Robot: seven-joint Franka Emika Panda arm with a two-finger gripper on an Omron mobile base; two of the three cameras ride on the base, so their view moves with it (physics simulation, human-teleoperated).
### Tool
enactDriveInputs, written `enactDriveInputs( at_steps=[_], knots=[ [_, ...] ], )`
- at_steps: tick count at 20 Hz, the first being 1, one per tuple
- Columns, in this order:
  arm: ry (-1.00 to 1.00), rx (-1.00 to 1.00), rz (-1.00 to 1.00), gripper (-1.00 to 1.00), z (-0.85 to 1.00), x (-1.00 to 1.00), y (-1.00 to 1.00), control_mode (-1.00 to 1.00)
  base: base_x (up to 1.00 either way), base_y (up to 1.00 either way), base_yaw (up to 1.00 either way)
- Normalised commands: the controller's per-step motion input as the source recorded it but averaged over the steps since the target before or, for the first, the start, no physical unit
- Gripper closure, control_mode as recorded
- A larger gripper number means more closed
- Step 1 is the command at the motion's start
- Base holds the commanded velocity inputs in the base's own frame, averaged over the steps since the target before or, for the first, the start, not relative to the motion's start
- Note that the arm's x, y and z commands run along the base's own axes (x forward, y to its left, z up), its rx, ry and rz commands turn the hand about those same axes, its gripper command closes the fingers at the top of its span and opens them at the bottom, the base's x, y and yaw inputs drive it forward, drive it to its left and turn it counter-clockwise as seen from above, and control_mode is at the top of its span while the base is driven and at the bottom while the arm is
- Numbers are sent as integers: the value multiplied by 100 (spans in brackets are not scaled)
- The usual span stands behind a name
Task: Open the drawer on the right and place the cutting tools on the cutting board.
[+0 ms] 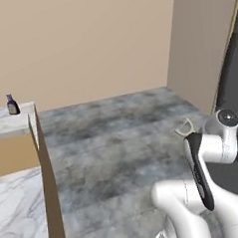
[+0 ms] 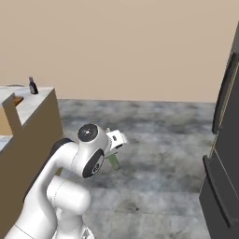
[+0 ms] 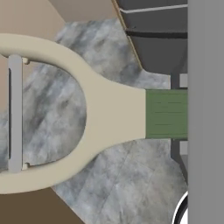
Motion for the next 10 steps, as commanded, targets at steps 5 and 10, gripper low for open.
enactDriveInputs(
  at_steps=[5, 10],
  knots=[
    [0, 0, 0, 100, 0, 0, 0, 100, 100, -1, 7],
    [0, 0, 0, 100, 0, 0, 0, 100, 100, -6, 23]
  ],
)
